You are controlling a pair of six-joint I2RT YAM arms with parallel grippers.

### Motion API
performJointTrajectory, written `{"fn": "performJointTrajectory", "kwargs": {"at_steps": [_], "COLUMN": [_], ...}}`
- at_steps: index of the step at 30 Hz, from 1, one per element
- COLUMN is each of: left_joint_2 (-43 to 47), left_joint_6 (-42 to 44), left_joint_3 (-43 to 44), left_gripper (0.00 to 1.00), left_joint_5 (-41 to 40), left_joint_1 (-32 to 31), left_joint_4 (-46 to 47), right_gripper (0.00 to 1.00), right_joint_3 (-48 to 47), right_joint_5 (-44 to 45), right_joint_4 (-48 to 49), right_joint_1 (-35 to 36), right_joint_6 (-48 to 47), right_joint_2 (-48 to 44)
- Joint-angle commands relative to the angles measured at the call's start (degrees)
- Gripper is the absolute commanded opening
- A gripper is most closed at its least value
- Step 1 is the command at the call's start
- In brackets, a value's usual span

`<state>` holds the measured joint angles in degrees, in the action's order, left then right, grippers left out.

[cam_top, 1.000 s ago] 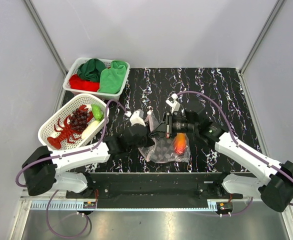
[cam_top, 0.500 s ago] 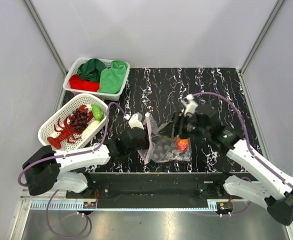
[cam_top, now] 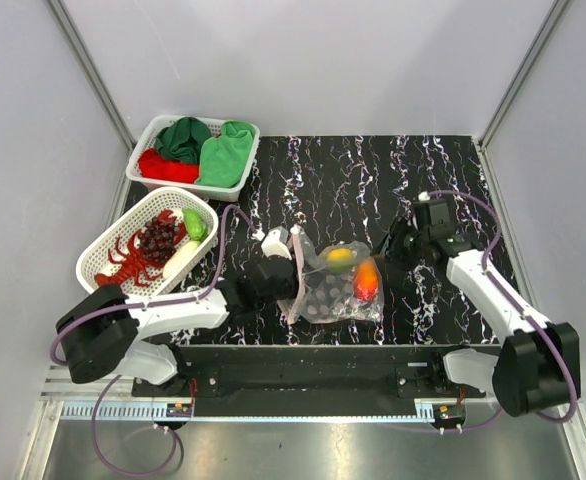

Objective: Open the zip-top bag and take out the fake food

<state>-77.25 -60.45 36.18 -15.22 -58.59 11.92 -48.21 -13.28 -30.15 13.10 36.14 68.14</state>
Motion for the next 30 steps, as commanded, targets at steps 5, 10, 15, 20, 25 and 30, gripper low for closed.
{"fn": "performJointTrajectory", "kwargs": {"at_steps": [5, 10, 15, 20, 25, 30], "left_joint_2": [-2.6, -4.7, -7.6, -9.8, -13.9, -18.0], "left_joint_6": [-0.4, -1.1, -2.1, -2.4, -1.8, 0.1], "left_joint_3": [0.3, 0.6, 1.9, 3.3, 4.5, 7.4], "left_gripper": [0.40, 0.39, 0.48, 0.55, 0.66, 0.68], "left_joint_5": [0.6, 1.9, 2.4, 2.3, 3.5, 3.9], "left_joint_1": [1.0, 2.1, 2.7, 3.4, 4.8, 5.5], "left_joint_4": [6.2, 8.3, 9.3, 9.7, 12.5, 12.7], "right_gripper": [0.40, 0.42, 0.48, 0.49, 0.50, 0.45], "right_joint_3": [1.5, -0.5, 0.4, 2.8, 2.2, 3.6], "right_joint_5": [-3.2, -7.4, -14.6, -18.8, -21.0, -24.9], "right_joint_4": [13.6, 16.9, 23.4, 29.2, 29.3, 29.5], "right_joint_1": [-0.1, -0.1, 0.1, 0.1, 0.1, 0.1], "right_joint_6": [-2.9, -2.2, -1.3, -0.4, -2.5, -1.6], "right_joint_2": [2.1, 6.3, 15.8, 19.2, 23.0, 24.3]}}
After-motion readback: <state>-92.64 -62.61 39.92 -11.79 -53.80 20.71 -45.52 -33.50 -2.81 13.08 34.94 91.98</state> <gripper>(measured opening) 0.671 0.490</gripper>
